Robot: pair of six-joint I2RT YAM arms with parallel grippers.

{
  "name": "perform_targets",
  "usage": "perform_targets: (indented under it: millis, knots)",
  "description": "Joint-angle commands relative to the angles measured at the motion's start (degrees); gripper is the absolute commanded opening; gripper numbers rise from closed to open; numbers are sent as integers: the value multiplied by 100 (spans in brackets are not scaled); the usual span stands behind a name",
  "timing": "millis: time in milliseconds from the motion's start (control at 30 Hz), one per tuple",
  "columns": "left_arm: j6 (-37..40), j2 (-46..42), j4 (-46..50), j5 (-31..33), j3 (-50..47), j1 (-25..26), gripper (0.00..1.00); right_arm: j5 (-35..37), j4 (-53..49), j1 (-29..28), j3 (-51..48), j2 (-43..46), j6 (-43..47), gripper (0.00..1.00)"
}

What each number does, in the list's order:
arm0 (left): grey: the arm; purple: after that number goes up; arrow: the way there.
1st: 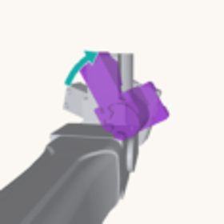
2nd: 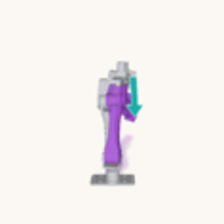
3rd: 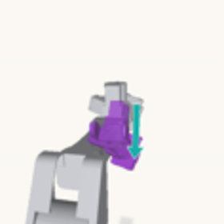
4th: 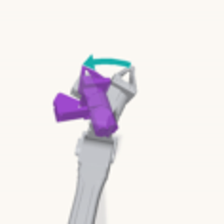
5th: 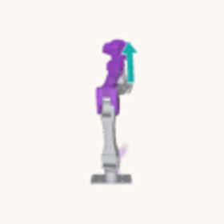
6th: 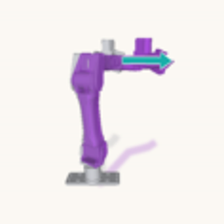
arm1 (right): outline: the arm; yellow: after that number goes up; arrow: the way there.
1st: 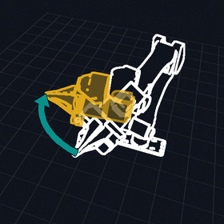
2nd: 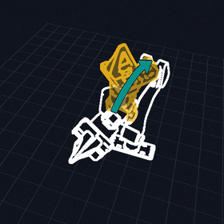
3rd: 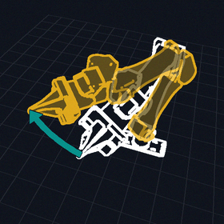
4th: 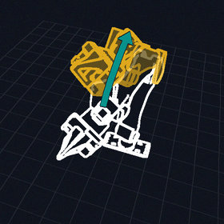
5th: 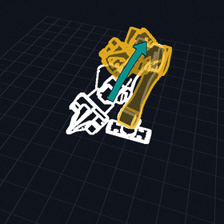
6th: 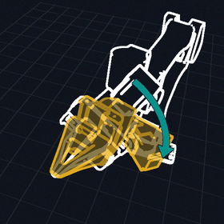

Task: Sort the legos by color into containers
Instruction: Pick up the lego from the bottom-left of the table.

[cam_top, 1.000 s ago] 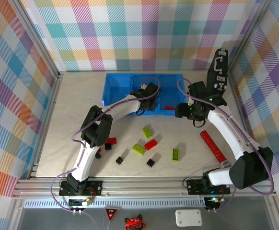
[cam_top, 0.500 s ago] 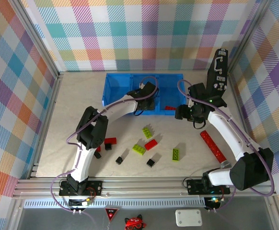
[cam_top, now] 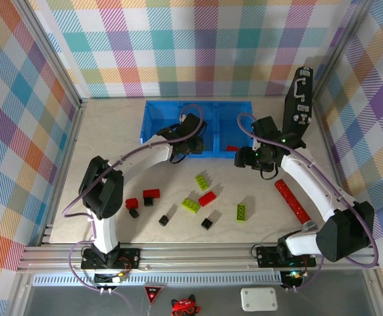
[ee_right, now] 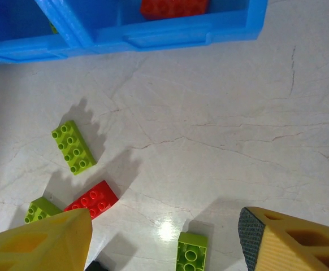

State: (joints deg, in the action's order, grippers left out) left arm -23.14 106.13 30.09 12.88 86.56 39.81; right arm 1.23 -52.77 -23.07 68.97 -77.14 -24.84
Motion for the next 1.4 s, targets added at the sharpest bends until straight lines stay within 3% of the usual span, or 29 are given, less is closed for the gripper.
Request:
perform_targets:
  millis: [0, 1000, 1367]
  knots:
    - [-95, -519, 201, -57, -353, -27, 42, -45, -24, -132, -28, -145, -109, 70]
    - [-615, -3240, 1525, 182, -2999, -349, 43, -123, 234, -584, -77, -915, -213, 70]
    - [-1235, -3949, 1362, -189, -4150, -437, 45, -181, 303, -653, -56, -1035, -206, 70]
